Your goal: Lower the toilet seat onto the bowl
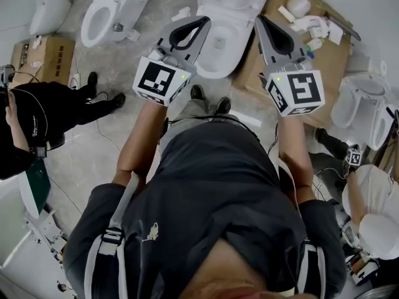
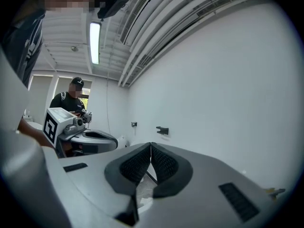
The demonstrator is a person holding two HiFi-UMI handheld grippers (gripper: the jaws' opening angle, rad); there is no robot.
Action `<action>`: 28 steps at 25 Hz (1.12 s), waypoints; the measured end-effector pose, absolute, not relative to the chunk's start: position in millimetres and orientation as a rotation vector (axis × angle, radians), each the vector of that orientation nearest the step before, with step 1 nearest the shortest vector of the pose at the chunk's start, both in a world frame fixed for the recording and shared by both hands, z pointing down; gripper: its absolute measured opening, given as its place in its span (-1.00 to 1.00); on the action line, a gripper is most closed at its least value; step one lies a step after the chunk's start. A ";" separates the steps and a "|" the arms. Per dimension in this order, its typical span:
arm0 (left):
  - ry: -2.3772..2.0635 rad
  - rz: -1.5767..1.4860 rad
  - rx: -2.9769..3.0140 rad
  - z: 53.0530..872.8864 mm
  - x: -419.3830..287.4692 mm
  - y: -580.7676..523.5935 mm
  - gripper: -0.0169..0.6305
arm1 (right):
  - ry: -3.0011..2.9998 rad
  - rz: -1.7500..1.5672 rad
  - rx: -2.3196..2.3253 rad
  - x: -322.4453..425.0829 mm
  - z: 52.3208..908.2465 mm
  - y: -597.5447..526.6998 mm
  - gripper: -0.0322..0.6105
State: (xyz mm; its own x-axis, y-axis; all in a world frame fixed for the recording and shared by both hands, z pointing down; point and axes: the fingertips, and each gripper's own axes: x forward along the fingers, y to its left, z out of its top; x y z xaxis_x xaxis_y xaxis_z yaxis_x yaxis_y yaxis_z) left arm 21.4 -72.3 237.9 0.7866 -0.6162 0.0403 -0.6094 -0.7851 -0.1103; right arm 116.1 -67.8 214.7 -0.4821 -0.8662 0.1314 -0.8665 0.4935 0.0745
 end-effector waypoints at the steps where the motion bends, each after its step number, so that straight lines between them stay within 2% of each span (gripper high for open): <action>1: 0.981 -0.118 -2.881 237.4 20.1 -74.9 -0.94 | -2.576 -0.001 1.514 114.5 214.1 -69.7 -0.88; 18: 0.759 -0.032 -2.932 234.4 -8.4 -129.8 -0.94 | -2.406 -0.049 1.697 92.5 207.1 -110.8 -0.88; 28: 0.705 -0.046 -2.952 242.0 12.9 -153.5 -0.94 | -2.372 0.014 1.716 109.9 226.0 -128.2 -0.88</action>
State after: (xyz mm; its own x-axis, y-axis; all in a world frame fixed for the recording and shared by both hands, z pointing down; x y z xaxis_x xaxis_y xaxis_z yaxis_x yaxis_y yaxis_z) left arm 12.9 -153.5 242.0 0.8918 -0.4524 0.0049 -0.4492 -0.8866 -0.1104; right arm 109.9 -128.2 226.0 -0.2979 -0.9380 0.1772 -0.9400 0.3206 0.1167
